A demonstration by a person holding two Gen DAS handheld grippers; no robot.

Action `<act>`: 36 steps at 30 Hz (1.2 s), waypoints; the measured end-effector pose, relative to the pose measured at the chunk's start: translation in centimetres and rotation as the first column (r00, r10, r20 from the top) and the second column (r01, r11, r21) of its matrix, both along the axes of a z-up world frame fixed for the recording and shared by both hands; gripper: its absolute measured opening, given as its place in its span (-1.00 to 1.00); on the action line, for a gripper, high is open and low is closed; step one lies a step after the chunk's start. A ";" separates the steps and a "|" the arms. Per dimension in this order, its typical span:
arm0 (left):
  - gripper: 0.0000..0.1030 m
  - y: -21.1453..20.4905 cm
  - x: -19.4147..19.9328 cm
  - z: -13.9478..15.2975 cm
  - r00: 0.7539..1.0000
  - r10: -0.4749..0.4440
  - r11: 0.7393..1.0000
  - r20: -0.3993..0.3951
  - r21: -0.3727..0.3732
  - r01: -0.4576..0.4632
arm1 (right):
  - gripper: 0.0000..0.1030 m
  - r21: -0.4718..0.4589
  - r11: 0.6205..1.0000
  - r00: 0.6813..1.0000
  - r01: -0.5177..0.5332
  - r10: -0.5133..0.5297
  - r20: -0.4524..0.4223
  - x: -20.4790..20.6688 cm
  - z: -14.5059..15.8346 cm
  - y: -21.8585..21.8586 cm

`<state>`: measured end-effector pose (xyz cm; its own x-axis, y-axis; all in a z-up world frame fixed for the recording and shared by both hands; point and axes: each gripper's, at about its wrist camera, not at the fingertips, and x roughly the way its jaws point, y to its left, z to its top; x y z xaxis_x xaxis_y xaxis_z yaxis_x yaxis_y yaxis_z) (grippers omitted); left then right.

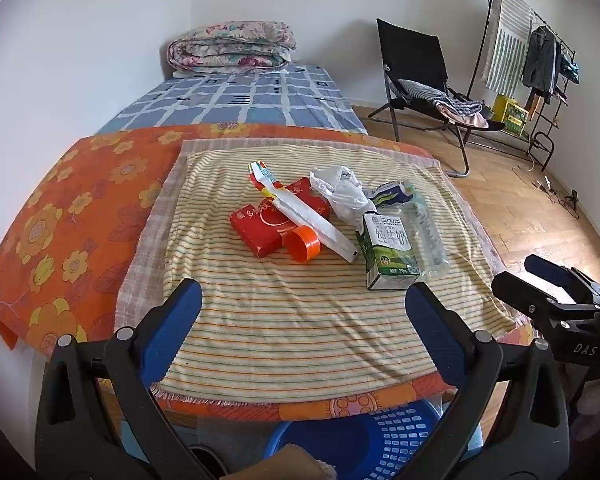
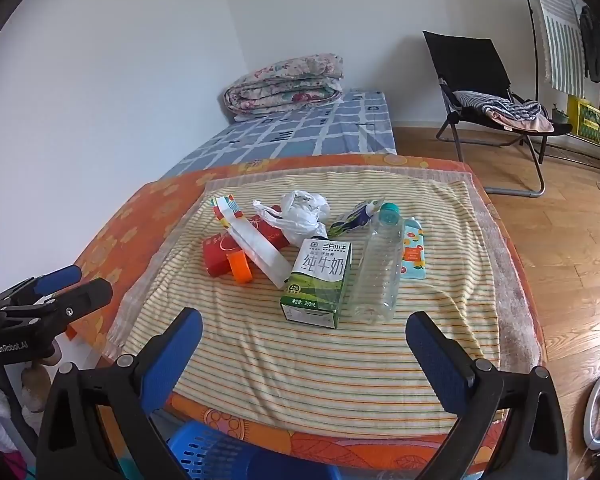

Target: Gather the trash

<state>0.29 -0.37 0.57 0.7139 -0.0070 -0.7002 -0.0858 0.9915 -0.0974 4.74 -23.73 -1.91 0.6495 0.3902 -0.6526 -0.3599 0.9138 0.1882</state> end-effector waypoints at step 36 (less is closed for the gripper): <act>1.00 -0.3 -0.9 -0.2 1.000 -0.004 1.000 0.016 0.007 0.004 | 1.00 0.020 1.000 1.000 0.001 0.000 -0.022 -0.1 -0.1 0.1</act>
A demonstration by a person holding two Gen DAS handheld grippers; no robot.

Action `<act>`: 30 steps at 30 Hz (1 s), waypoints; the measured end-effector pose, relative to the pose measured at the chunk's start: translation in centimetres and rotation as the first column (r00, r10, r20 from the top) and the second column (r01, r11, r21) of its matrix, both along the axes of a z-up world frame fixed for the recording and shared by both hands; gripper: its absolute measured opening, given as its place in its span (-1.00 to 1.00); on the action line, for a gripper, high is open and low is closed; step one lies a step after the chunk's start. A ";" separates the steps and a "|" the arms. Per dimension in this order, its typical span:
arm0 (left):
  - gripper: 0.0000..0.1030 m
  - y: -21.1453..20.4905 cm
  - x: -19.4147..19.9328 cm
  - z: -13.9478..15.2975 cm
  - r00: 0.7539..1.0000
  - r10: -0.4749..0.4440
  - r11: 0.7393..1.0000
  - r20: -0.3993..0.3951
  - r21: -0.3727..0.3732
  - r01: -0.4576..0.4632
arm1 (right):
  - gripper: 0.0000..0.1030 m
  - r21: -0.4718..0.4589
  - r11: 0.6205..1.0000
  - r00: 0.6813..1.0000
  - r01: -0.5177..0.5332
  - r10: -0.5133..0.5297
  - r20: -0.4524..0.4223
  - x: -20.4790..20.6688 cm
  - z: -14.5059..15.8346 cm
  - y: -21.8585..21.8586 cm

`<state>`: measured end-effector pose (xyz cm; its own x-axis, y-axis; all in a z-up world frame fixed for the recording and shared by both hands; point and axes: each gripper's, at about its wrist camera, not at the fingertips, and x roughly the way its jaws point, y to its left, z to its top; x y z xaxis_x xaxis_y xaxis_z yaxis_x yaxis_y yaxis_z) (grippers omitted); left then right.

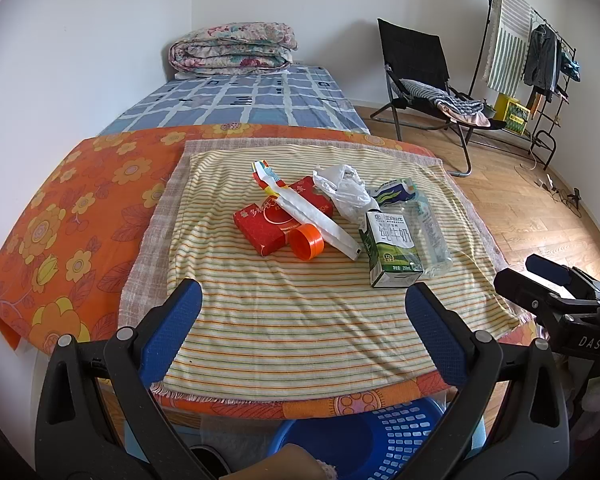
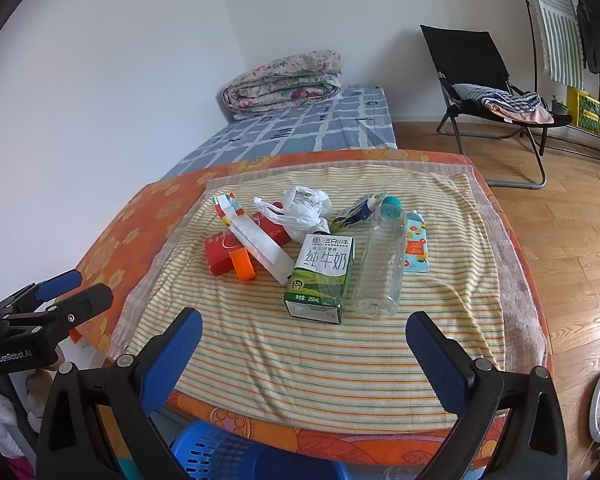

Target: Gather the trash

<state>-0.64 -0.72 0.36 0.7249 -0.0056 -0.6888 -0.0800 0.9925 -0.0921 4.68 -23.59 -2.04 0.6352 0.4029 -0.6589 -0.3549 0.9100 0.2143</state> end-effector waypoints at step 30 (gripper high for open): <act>1.00 -0.1 0.0 -0.1 1.000 0.000 1.000 -0.002 0.004 0.000 | 1.00 0.004 1.000 1.000 0.006 -0.006 -0.017 0.1 -0.3 -0.3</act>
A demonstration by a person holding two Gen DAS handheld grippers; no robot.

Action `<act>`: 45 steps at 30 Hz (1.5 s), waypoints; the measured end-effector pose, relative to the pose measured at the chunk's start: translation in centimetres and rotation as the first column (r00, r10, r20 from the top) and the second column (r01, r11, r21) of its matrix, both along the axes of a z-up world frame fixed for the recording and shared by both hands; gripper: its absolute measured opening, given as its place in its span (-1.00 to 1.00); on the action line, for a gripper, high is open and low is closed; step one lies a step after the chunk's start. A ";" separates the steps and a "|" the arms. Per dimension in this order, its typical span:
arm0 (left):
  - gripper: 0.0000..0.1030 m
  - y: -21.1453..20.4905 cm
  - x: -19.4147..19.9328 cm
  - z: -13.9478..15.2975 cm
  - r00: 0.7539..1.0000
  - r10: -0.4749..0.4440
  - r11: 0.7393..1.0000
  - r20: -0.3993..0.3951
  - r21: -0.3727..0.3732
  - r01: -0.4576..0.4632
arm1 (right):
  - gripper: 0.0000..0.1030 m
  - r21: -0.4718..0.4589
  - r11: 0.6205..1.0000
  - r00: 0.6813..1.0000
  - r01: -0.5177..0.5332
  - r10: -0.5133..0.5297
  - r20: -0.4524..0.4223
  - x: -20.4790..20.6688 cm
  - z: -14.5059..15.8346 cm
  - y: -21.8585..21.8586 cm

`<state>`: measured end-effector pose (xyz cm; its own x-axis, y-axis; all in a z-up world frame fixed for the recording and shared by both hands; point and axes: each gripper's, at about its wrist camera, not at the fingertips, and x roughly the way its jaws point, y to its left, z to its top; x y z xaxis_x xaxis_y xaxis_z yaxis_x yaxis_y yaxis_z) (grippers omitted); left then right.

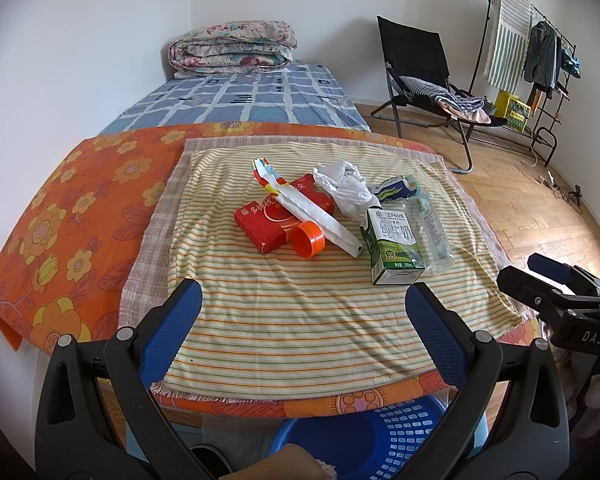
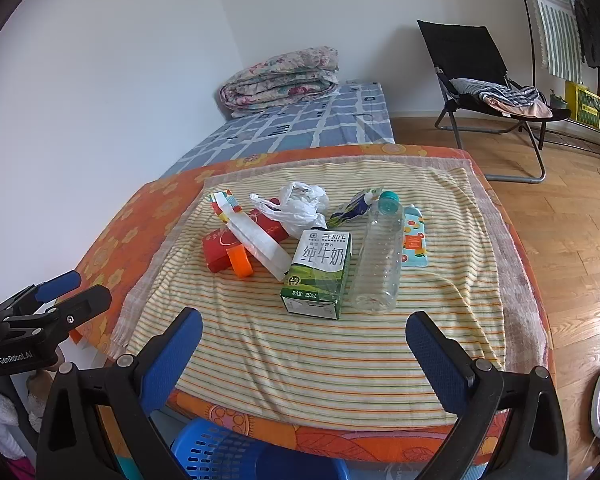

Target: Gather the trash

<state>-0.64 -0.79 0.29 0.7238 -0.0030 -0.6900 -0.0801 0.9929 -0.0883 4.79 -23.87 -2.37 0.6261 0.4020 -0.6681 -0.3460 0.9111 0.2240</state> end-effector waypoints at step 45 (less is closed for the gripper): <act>0.65 0.6 12.8 -6.1 0.975 -0.077 0.992 -0.207 -0.113 0.054 | 0.70 0.103 0.975 0.922 0.198 -0.150 -0.357 19.4 -6.2 -5.7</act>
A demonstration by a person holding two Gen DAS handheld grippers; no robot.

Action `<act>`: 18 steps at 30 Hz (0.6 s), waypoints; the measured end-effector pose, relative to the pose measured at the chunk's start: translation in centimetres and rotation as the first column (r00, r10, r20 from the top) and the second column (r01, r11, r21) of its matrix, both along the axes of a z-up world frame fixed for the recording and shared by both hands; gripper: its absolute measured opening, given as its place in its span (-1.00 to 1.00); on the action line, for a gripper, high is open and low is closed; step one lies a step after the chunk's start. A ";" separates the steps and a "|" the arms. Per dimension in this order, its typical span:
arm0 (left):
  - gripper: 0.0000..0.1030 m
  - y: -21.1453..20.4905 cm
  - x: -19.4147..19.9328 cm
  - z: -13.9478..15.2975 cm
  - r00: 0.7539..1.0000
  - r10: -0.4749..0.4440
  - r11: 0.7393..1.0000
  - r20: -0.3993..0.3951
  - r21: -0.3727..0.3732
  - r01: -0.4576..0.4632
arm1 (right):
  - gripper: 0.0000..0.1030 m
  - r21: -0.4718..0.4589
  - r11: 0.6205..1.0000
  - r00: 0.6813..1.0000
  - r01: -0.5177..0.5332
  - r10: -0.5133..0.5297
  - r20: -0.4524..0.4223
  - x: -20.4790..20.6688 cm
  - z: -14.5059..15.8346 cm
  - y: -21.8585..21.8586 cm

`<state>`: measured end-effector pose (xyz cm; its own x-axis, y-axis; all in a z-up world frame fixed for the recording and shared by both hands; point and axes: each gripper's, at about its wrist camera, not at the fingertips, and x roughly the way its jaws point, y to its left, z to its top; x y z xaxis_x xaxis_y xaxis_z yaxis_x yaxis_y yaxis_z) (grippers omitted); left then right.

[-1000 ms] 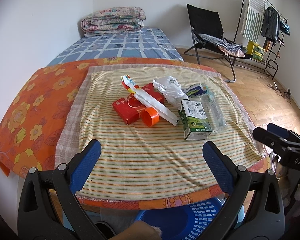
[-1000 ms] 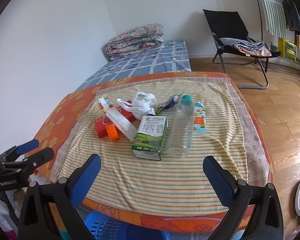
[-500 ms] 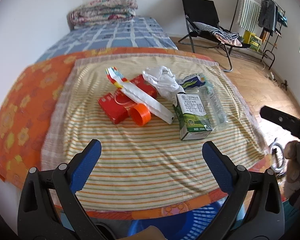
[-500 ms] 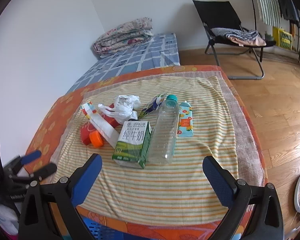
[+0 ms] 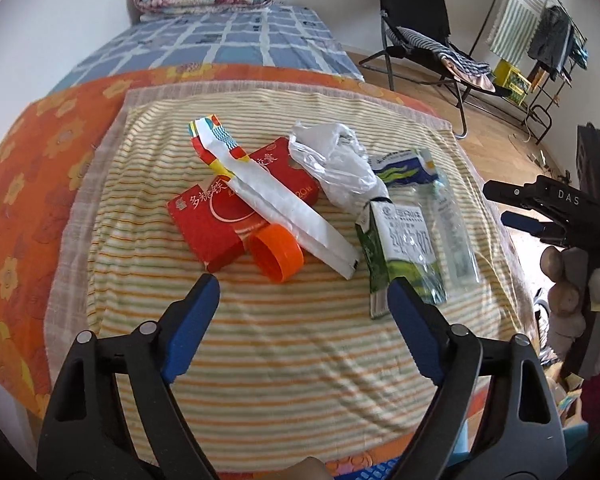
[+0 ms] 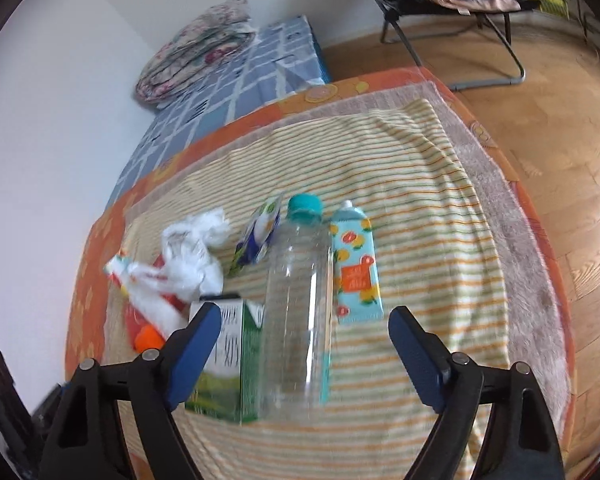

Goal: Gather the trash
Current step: 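Grasp the orange plastic cup with the left tool while the right tool grasps the clear water bottle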

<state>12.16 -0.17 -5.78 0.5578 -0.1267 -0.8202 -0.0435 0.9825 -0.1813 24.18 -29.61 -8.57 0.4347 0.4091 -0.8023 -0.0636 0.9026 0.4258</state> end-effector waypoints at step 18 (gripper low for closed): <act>-0.12 2.2 5.6 -5.7 0.984 0.041 0.985 -0.176 -0.157 -0.069 | 0.45 0.024 1.000 0.994 -0.001 0.003 -0.109 7.0 -5.4 2.5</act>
